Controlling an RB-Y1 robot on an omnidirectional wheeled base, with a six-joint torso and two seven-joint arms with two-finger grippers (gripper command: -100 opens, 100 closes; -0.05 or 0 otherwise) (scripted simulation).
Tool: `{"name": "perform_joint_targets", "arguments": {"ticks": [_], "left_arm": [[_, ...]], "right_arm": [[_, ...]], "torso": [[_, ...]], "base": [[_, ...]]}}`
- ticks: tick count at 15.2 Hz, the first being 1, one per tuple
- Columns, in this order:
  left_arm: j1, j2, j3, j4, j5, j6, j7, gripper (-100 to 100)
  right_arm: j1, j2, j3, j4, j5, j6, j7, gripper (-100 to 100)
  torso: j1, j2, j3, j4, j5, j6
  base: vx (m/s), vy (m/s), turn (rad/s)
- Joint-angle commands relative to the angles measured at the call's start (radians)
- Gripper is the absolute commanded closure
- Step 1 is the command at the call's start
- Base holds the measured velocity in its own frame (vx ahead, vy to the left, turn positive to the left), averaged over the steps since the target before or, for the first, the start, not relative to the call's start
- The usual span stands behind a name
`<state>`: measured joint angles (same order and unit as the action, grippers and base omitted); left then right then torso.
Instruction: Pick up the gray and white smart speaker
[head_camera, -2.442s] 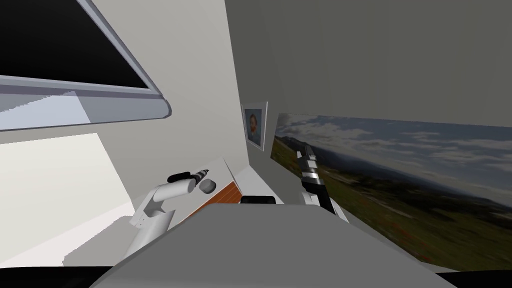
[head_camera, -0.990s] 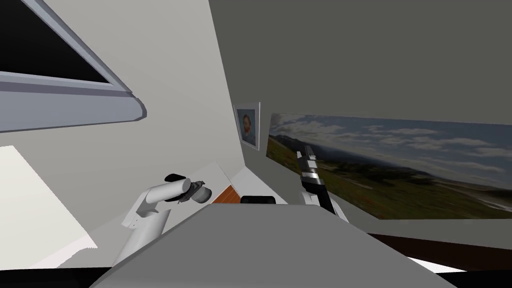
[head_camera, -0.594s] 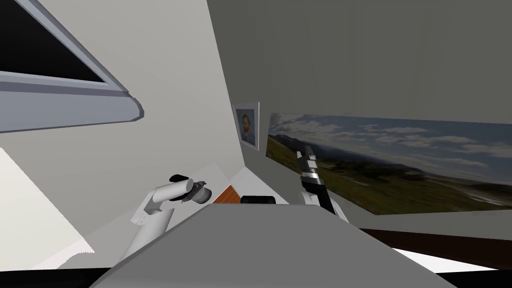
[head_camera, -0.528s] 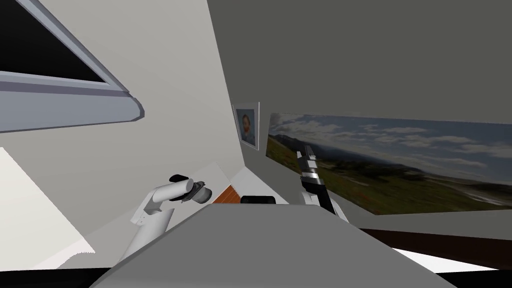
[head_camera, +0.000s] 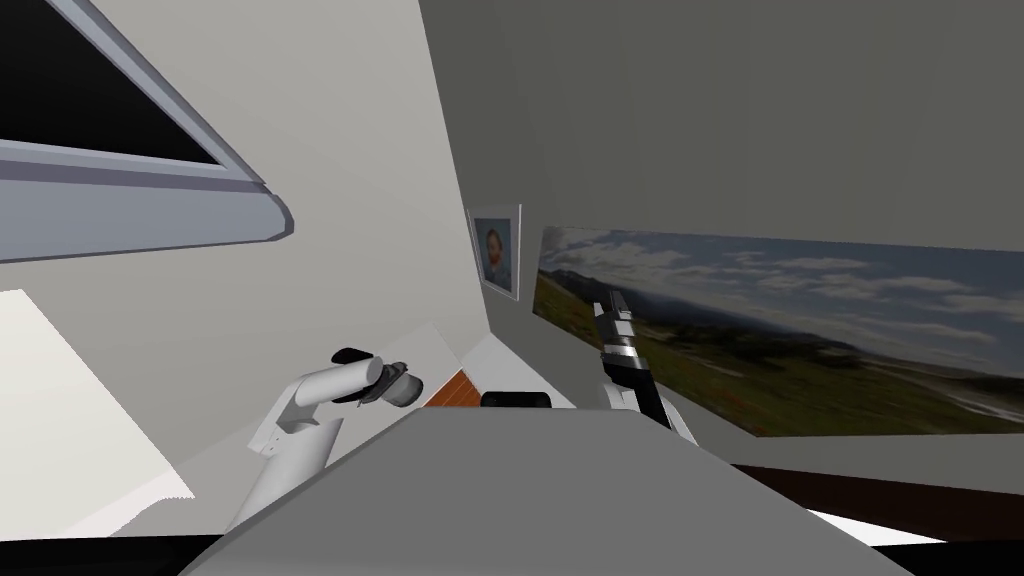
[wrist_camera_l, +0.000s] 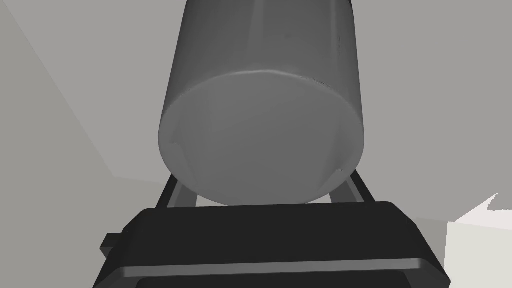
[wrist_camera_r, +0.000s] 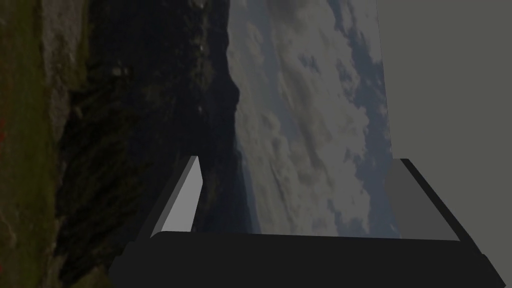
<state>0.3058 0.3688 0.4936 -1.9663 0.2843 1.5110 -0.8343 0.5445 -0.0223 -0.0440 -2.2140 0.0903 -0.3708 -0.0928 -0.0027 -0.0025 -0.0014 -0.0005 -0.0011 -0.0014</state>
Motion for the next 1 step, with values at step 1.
{"name": "perform_joint_targets", "arguments": {"ticks": [1], "left_arm": [[0.000, 0.000, 0.000, 0.000, 0.000, 0.000, 0.000, 100]], "right_arm": [[0.000, 0.000, 0.000, 0.000, 0.000, 0.000, 0.000, 0]], "torso": [[0.000, 0.000, 0.000, 0.000, 0.000, 0.000]], "base": [[0.012, -0.013, 0.025]]}}
